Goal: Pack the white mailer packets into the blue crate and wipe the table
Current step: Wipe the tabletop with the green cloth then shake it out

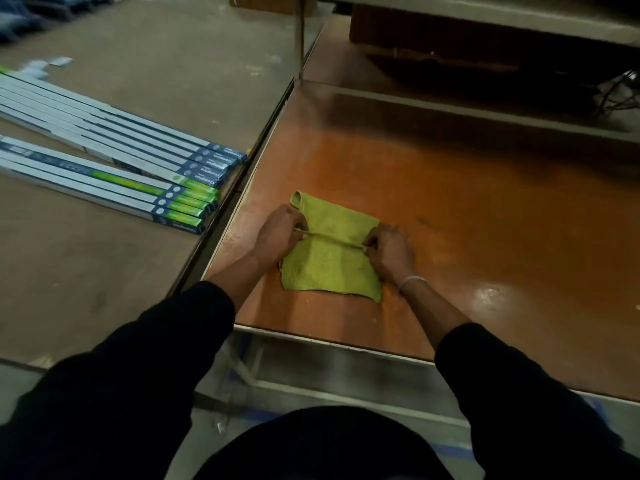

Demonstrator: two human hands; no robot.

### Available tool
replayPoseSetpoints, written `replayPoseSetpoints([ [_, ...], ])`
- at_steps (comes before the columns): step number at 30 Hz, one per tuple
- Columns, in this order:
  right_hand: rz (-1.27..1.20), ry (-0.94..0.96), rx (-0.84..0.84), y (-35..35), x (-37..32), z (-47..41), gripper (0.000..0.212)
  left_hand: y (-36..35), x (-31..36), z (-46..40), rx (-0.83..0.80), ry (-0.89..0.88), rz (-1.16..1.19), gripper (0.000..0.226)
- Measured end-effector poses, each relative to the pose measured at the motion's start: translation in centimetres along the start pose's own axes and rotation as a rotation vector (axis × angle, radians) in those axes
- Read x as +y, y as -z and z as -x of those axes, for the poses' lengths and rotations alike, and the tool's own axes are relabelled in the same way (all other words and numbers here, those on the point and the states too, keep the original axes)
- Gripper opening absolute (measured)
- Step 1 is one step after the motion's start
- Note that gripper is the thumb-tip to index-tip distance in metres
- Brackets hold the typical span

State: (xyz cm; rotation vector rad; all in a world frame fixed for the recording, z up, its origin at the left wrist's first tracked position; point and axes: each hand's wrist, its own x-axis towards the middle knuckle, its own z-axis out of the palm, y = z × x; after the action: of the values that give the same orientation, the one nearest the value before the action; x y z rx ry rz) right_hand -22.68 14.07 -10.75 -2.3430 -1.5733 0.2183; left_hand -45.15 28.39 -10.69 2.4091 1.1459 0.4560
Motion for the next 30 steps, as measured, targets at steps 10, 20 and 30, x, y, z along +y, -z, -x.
replayPoseSetpoints([
  [10,-0.591,0.027,0.017,8.3,-1.8,2.2,0.001,6.2,2.2,0.0,0.100,-0.256,0.390,0.009],
  [20,-1.144,-0.079,0.093,11.6,-1.5,5.7,0.007,8.9,7.3,0.6,-0.220,-0.099,1.060,0.003],
  [30,-1.433,-0.459,0.199,12.4,3.1,12.3,0.025,2.6,12.8,1.8,-0.592,0.101,1.424,0.068],
])
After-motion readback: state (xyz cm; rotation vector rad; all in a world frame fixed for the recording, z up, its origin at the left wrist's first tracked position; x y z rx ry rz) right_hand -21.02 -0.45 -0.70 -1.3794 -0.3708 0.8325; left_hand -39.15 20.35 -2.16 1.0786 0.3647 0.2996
